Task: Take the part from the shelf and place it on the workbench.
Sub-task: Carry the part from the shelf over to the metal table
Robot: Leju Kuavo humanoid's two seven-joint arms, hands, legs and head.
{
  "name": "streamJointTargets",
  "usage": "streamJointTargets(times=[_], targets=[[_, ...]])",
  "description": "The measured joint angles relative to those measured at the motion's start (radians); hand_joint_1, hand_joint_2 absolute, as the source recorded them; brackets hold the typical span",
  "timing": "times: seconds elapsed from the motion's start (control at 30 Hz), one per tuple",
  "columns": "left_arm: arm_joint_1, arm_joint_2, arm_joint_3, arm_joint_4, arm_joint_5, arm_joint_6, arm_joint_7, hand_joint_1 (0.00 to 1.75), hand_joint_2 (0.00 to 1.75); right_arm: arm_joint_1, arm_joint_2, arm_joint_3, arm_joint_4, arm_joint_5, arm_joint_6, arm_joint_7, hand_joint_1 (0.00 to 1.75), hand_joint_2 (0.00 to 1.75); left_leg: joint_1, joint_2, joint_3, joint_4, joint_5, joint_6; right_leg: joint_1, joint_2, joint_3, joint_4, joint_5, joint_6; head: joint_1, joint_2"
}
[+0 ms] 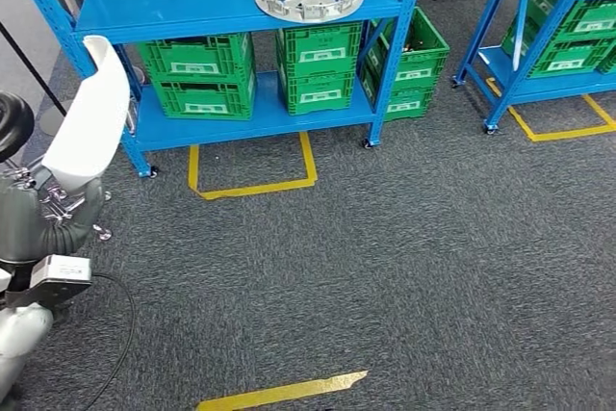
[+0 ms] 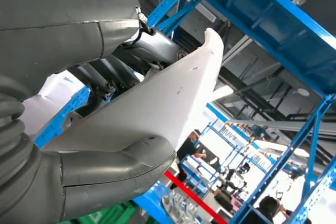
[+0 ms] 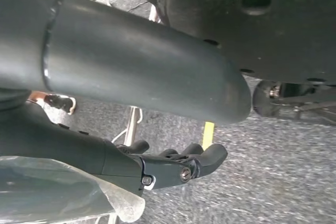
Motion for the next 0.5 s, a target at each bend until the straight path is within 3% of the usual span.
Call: streamJointTargets(times=[0.07,0.1,0.17,0.23,0.27,0.33,0.4,0.43,0.47,0.5], targets=[[0.000,-0.001,0.000,0.000,0.000,0.000,0.000,1.75,1.75,-0.001,0.000,0.000,0.000,0.001,0.000,0.000,0.00,0.00,0.000,0.000,-0.020,0.003,0.016,-0.006,0.000,0.000,0.090,-0.122,0.046,-0.005,0.000,0.000],[-0.001,0.000,0.000,0.000,0.000,0.000,0.000,1.75,1.75,-0.003,0.000,0.000,0.000,0.002,0.000,0.001,0.00,0.00,-0.001,0.000,-0.028,0.005,0.024,-0.011,0.002,0.001,0.139,-0.194,0.052,-0.009,0.000,0.000],[-0.004,0.000,0.000,0.000,0.000,0.000,0.002,1.75,1.75,-0.005,0.000,0.000,0.000,0.005,0.000,0.003,0.00,0.00,-0.002,0.000,-0.034,0.004,0.039,-0.023,0.005,0.002,0.185,-0.278,0.042,-0.020,0.000,0.000],[-0.006,0.000,-0.001,0.001,-0.001,0.000,0.004,1.75,1.75,-0.003,0.000,-0.001,0.000,0.008,0.000,0.006,0.00,0.00,-0.001,0.000,-0.035,0.001,0.049,-0.034,0.006,0.002,0.180,-0.287,0.048,-0.033,0.000,0.000],[-0.007,0.000,-0.002,0.001,-0.001,0.000,0.005,1.75,1.75,-0.002,0.000,-0.001,0.000,0.009,0.000,0.006,0.00,0.00,0.001,-0.001,-0.038,0.006,0.041,-0.040,0.005,0.000,0.176,-0.288,0.055,-0.041,0.000,0.000],[-0.008,0.001,-0.003,0.003,-0.002,0.000,0.007,1.75,1.75,-0.001,0.000,-0.003,0.000,0.010,-0.001,0.007,0.00,0.00,0.003,-0.002,-0.053,0.060,-0.025,-0.051,0.002,-0.004,0.165,-0.292,0.071,-0.057,-0.004,0.000],[-0.007,0.001,-0.006,0.004,-0.004,0.000,0.012,1.75,1.75,-0.001,0.000,-0.005,0.000,0.010,-0.001,0.008,0.00,0.00,0.004,-0.003,-0.080,0.178,-0.118,-0.058,0.002,-0.006,0.153,-0.291,0.086,-0.063,-0.006,0.000],[-0.006,0.001,-0.009,0.005,-0.006,0.000,0.015,1.75,1.75,-0.001,0.000,-0.005,0.000,0.010,-0.001,0.008,0.00,0.00,0.004,-0.003,-0.090,0.233,-0.143,-0.061,0.002,-0.006,0.147,-0.290,0.093,-0.063,-0.005,0.000],[-0.006,0.001,-0.012,0.006,-0.008,0.000,0.017,1.75,1.75,0.000,0.000,-0.006,0.000,0.010,-0.001,0.009,0.00,0.00,0.005,-0.003,-0.087,0.264,-0.146,-0.062,0.002,-0.006,0.140,-0.288,0.100,-0.062,-0.005,0.000],[-0.005,0.001,-0.014,0.007,-0.010,0.000,0.017,1.75,1.75,0.000,0.000,-0.007,0.000,0.010,-0.001,0.009,0.00,0.00,0.005,-0.003,-0.069,0.258,-0.130,-0.062,0.002,-0.006,0.133,-0.286,0.105,-0.061,-0.005,0.000]])
